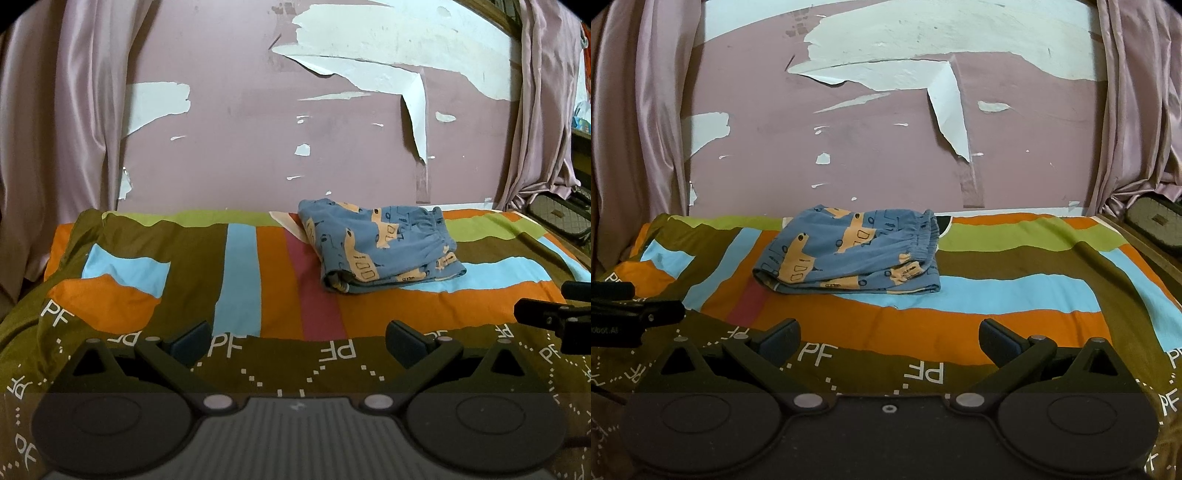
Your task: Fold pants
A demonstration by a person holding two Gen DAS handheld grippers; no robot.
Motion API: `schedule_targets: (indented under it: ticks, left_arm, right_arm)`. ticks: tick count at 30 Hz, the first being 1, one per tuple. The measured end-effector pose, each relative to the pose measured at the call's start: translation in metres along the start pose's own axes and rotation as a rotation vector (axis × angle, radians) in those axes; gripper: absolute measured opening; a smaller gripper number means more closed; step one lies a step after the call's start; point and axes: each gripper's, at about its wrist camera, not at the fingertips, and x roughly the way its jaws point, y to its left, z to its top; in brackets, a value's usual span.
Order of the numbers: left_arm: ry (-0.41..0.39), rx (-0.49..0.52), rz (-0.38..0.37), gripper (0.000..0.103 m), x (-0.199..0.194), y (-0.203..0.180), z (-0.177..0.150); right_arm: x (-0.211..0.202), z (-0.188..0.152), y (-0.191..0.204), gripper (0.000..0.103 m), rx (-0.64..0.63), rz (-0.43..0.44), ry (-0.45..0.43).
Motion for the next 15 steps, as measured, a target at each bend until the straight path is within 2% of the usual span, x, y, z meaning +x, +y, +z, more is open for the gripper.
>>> schedule_targets:
  ticks: [13, 15]
  left_arm:
    - [0.013, 0.002, -0.004, 0.103, 0.0011, -0.0017, -0.0009]
    - [0.020, 0.012, 0.014, 0.103, 0.0011, -0.0037, -0.0008]
  right_arm:
    - [0.0001, -0.0021, -0.0008, 0.102, -0.007, -0.005, 0.013]
    - [-0.0005, -0.0021, -0.0003, 0.102, -0.013, -0.004, 0.009]
